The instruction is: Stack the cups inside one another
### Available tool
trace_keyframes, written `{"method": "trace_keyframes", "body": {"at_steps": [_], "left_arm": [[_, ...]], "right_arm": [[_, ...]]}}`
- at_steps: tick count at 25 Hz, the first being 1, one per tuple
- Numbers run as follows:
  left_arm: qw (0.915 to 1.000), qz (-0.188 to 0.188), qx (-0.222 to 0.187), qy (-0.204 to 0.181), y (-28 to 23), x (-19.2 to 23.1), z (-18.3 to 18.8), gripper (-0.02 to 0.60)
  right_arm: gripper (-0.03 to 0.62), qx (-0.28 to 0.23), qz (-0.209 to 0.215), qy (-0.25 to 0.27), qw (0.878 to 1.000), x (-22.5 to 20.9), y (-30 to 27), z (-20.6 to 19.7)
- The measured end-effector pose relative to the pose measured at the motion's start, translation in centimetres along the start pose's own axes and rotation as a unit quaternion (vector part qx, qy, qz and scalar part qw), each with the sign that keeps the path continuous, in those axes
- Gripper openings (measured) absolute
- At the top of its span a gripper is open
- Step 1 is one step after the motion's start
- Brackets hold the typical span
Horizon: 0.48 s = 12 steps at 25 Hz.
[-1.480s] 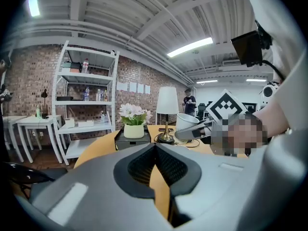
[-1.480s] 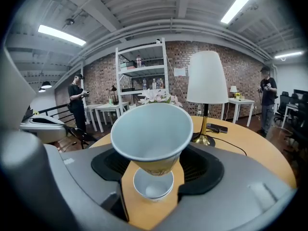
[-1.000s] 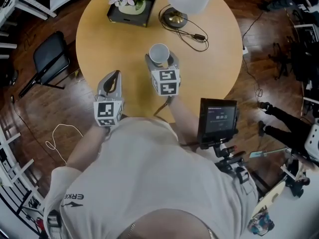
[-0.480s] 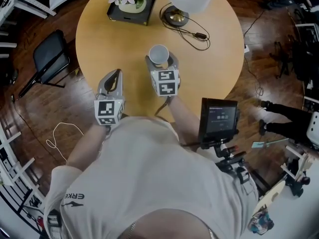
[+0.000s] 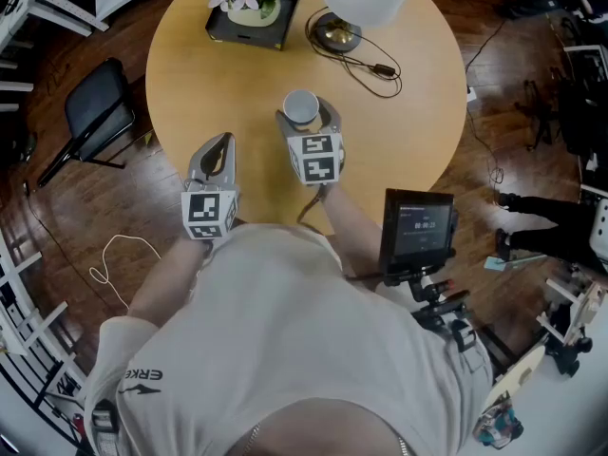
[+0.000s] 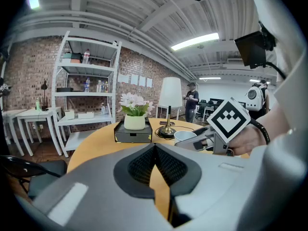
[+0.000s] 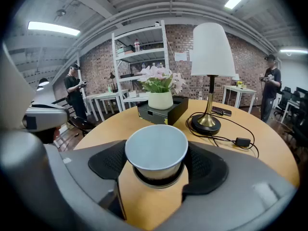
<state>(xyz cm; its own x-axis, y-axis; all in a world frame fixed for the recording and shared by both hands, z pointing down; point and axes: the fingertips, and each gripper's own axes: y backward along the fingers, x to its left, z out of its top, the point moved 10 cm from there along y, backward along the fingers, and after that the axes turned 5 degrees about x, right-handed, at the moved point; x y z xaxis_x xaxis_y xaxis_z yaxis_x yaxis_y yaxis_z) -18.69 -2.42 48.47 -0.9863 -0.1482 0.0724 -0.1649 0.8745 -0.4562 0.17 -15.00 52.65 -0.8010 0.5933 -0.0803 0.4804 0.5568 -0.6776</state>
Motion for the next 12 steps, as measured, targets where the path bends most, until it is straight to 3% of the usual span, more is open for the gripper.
{"method": "trace_keyframes", "body": {"at_steps": [12], "left_arm": [[1.0000,-0.001,0.000,-0.004,-0.05,0.16,-0.02,0.002]], "right_arm": [[0.431,0.001,0.001,0.011,1.000,-0.01,-0.02,0.22]]}}
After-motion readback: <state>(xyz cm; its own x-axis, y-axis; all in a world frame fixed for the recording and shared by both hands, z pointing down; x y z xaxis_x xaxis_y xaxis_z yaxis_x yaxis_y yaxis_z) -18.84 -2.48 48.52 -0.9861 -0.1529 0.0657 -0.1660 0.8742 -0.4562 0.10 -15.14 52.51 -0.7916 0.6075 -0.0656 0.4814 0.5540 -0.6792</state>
